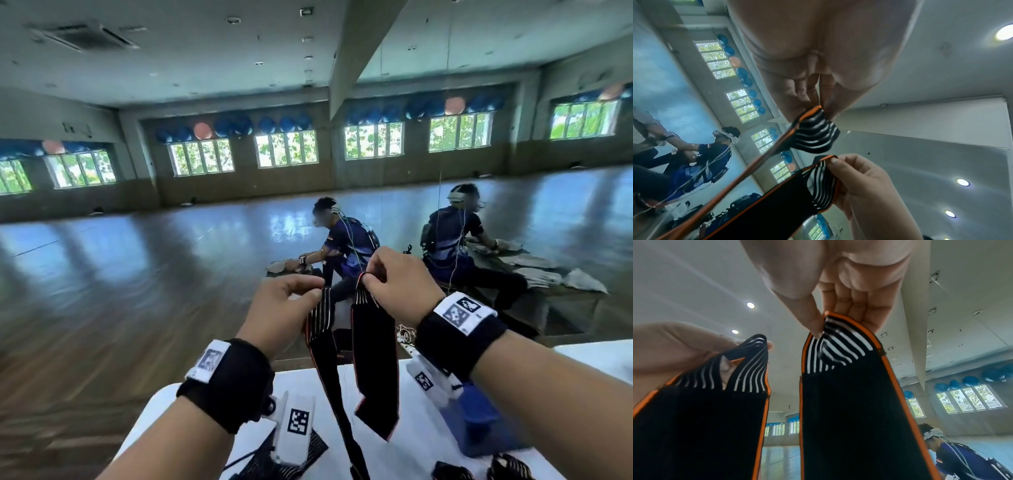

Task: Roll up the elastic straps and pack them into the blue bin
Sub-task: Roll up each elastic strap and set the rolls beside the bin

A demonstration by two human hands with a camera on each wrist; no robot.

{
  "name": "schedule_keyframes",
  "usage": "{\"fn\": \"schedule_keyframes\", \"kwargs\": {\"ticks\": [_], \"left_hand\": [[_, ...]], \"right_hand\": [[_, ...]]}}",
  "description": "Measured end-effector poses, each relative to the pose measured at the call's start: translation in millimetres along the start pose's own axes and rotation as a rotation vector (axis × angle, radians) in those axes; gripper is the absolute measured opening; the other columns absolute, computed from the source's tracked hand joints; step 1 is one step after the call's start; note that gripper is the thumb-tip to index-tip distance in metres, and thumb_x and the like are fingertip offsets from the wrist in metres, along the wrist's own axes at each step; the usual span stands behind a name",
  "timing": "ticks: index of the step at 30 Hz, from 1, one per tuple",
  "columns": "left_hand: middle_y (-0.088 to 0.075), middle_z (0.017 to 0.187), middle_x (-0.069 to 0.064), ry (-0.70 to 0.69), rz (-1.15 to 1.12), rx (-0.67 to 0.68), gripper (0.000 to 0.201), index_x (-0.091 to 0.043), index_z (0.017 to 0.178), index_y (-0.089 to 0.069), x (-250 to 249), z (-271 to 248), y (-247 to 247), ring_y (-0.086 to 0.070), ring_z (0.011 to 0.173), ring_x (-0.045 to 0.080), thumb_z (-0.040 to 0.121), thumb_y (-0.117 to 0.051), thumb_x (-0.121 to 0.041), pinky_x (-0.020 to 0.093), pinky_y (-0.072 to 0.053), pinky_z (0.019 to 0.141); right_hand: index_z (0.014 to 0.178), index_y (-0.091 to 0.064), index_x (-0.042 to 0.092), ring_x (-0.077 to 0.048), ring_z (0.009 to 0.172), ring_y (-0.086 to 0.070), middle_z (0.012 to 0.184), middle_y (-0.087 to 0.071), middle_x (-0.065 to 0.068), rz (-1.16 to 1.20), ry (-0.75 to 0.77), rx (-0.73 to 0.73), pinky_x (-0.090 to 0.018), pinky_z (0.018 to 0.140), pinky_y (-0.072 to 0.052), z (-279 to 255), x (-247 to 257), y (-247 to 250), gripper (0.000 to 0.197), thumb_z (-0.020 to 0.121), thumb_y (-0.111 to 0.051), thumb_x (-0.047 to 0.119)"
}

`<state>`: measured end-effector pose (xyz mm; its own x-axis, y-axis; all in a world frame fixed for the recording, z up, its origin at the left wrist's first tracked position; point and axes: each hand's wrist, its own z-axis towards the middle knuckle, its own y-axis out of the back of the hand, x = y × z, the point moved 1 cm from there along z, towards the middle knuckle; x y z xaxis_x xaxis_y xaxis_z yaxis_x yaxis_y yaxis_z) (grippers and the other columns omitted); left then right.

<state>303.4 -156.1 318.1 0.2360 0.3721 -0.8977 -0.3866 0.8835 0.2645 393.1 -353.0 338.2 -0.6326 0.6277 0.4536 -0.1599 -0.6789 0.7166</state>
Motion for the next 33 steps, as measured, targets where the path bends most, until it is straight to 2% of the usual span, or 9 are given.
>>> {"fn": "schedule_keyframes", "kwargs": {"ticks": [3, 6, 9, 14, 18, 22, 26, 28, 33], "left_hand": [[-0.076, 0.087, -0.009, -0.031, 0.0, 0.012, 0.019, -0.032, 0.089, -0.08, -4, -10, -16, -0.071, 0.08, 0.01, 0.091, -0.07, -0.015, 0.034, -0.058, 0.076], [-0.077, 0.09, -0.007, -0.023, -0.027, 0.007, 0.02, -0.021, 0.098, -0.079, -5, -19, -29, -0.072, 0.08, 0.009, 0.093, -0.066, -0.007, 0.029, -0.058, 0.074], [-0.077, 0.087, 0.001, 0.074, -0.151, 0.034, 0.028, -0.012, 0.106, -0.075, -8, -26, -41, -0.069, 0.064, 0.012, 0.096, -0.054, 0.004, 0.033, -0.059, 0.06], [-0.076, 0.087, 0.011, 0.131, -0.245, 0.069, 0.031, -0.01, 0.107, -0.073, -10, -33, -53, -0.07, 0.067, 0.023, 0.097, -0.049, 0.007, 0.036, -0.059, 0.058], [-0.077, 0.09, 0.014, 0.082, -0.248, 0.077, 0.032, -0.015, 0.104, -0.076, -12, -36, -57, -0.074, 0.077, 0.037, 0.098, -0.051, 0.004, 0.055, -0.062, 0.07], [-0.078, 0.092, 0.012, 0.07, -0.241, 0.046, 0.029, -0.019, 0.104, -0.077, -10, -35, -58, -0.074, 0.085, 0.038, 0.097, -0.055, -0.001, 0.059, -0.06, 0.078], [-0.078, 0.091, 0.012, 0.11, -0.275, -0.01, 0.032, -0.026, 0.094, -0.078, -8, -34, -57, -0.074, 0.084, 0.037, 0.097, -0.056, -0.002, 0.059, -0.06, 0.08], [-0.077, 0.093, 0.013, 0.112, -0.282, -0.029, 0.028, -0.023, 0.099, -0.077, -5, -33, -56, -0.073, 0.087, 0.041, 0.097, -0.057, -0.003, 0.058, -0.06, 0.08], [-0.078, 0.095, 0.009, 0.068, -0.248, -0.04, 0.025, -0.015, 0.112, -0.073, -5, -33, -55, -0.075, 0.087, 0.031, 0.097, -0.057, -0.003, 0.05, -0.062, 0.077]], "right_hand": [[0.077, -0.053, 0.016, -0.017, 0.072, -0.054, 0.074, -0.059, 0.004, -0.012, -0.055, 0.062, -0.032, 0.066, -0.044, 0, 0, 8, 0.018, 0.087, -0.061, 0.028], [0.069, -0.05, 0.016, -0.013, 0.064, -0.05, 0.068, -0.055, 0.005, 0.067, -0.135, 0.054, -0.028, 0.057, -0.037, 0, -1, 14, 0.021, 0.083, -0.06, 0.028], [0.072, -0.057, 0.009, -0.013, 0.066, -0.054, 0.068, -0.058, 0.006, 0.134, -0.164, 0.041, -0.027, 0.059, -0.04, -2, -2, 18, 0.025, 0.083, -0.065, 0.031], [0.076, -0.063, 0.012, -0.012, 0.069, -0.059, 0.074, -0.065, 0.002, 0.16, -0.181, 0.045, -0.03, 0.065, -0.048, -15, -1, 16, 0.033, 0.08, -0.073, 0.043], [0.079, -0.065, 0.012, -0.01, 0.066, -0.058, 0.075, -0.066, 0.001, 0.264, -0.185, 0.064, -0.029, 0.064, -0.049, -26, 3, 15, 0.033, 0.08, -0.077, 0.043], [0.08, -0.067, 0.013, -0.006, 0.062, -0.056, 0.071, -0.065, 0.004, 0.354, -0.15, 0.054, -0.023, 0.06, -0.047, -38, 11, 16, 0.029, 0.082, -0.076, 0.041], [0.087, -0.067, 0.017, -0.016, 0.07, -0.068, 0.083, -0.07, -0.003, 0.518, -0.178, -0.005, -0.043, 0.073, -0.061, -44, 9, 12, 0.004, 0.09, -0.068, 0.019], [0.089, -0.068, 0.02, -0.021, 0.082, -0.071, 0.088, -0.071, -0.002, 0.573, -0.184, -0.047, -0.049, 0.078, -0.06, -45, 3, 9, 0.014, 0.088, -0.066, 0.007], [0.08, -0.075, 0.018, -0.01, 0.069, -0.067, 0.076, -0.073, 0.0, 0.616, -0.188, -0.103, -0.037, 0.074, -0.059, -54, 1, 1, 0.015, 0.082, -0.074, 0.004]]}}
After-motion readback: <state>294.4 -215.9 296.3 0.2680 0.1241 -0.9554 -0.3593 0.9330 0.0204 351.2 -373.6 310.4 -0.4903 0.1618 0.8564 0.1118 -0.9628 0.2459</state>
